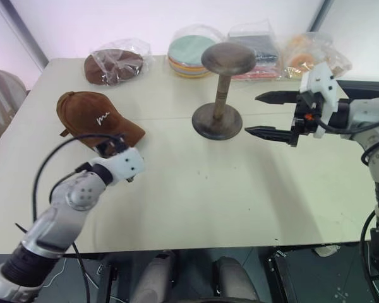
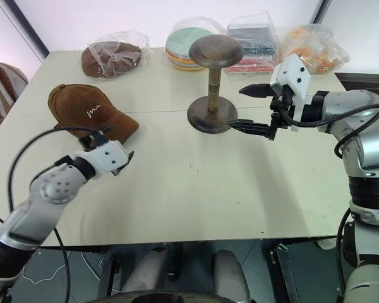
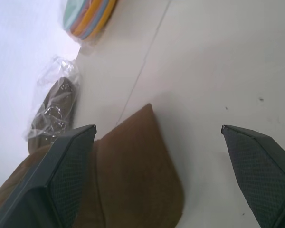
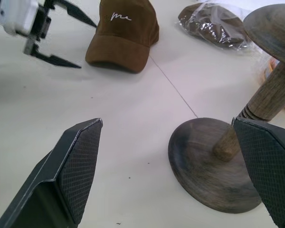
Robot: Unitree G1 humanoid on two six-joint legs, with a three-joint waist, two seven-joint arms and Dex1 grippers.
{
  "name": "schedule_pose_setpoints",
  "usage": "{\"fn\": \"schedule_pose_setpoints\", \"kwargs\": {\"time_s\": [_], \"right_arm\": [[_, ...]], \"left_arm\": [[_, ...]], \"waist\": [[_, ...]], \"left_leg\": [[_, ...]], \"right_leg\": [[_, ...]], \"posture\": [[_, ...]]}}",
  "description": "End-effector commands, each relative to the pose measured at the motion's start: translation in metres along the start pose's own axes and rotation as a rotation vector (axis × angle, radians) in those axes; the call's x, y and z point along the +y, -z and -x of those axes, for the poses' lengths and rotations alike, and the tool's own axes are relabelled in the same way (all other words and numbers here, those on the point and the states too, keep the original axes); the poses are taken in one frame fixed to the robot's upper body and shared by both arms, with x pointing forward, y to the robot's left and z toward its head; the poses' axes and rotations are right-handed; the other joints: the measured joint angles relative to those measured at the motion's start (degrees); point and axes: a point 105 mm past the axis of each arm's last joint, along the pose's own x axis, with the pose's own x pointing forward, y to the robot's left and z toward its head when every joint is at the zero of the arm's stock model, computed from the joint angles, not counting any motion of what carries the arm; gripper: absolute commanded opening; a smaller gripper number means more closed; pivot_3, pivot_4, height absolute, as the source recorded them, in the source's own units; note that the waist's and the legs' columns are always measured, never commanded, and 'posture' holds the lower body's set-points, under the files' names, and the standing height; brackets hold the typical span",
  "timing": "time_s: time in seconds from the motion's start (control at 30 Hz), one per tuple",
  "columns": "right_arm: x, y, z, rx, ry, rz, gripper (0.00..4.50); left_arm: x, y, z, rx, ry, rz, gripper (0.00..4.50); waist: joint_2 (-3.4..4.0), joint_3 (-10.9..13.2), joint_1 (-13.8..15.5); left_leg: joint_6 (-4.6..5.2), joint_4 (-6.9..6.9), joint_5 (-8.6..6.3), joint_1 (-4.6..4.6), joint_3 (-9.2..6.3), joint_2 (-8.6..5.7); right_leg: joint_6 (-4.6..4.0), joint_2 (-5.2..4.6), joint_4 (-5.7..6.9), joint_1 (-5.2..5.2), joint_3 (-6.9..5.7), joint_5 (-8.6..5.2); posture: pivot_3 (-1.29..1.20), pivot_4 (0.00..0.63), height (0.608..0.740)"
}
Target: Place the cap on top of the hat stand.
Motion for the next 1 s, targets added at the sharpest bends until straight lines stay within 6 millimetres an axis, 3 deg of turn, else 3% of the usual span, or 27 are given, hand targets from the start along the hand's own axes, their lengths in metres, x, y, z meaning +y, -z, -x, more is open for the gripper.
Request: {"fn": "schedule_pose_setpoints", "kwargs": {"time_s": [0.03, 0.33, 0.67, 1.0], "right_arm": [[0.001, -0.021, 0.000, -0.034, -0.006, 0.070, 4.50], [0.003, -0.025, -0.004, -0.031, -0.021, 0.078, 4.50], [0.002, -0.028, 0.000, -0.027, -0.012, 0.084, 4.50], [-0.001, -0.029, 0.000, -0.027, -0.006, 0.090, 4.50]], "left_arm": [[0.000, 0.001, -0.006, 0.013, -0.083, -0.125, 4.45], [-0.028, 0.033, -0.023, 0.110, -0.142, -0.213, 4.45], [-0.018, 0.070, -0.031, 0.276, -0.266, -0.171, 4.45], [-0.016, 0.083, -0.032, 0.369, -0.274, -0.061, 4.45]], "waist": [[0.00, 0.00, -0.01], [0.05, -0.06, 0.84], [0.14, -0.15, 1.24], [0.20, -0.20, 0.85]], "left_leg": [[0.00, 0.00, 0.00, 0.00, 0.00, 0.00], [0.00, 0.16, 0.00, 0.04, -0.02, -0.01], [-0.01, 0.69, -0.01, 0.05, -0.10, -0.01], [-0.01, 0.69, -0.01, 0.06, -0.10, 0.00]], "right_leg": [[0.00, 0.00, 0.01, 0.00, 0.00, 0.00], [0.00, -0.01, 0.27, 0.01, -0.03, 0.00], [0.00, 0.04, 0.71, 0.05, -0.06, 0.00], [0.00, 0.06, 0.73, 0.05, -0.06, 0.00]], "posture": [[0.00, 0.150, 0.740], [0.00, 0.150, 0.740], [0.00, 0.150, 0.740], [0.00, 0.150, 0.740]]}}
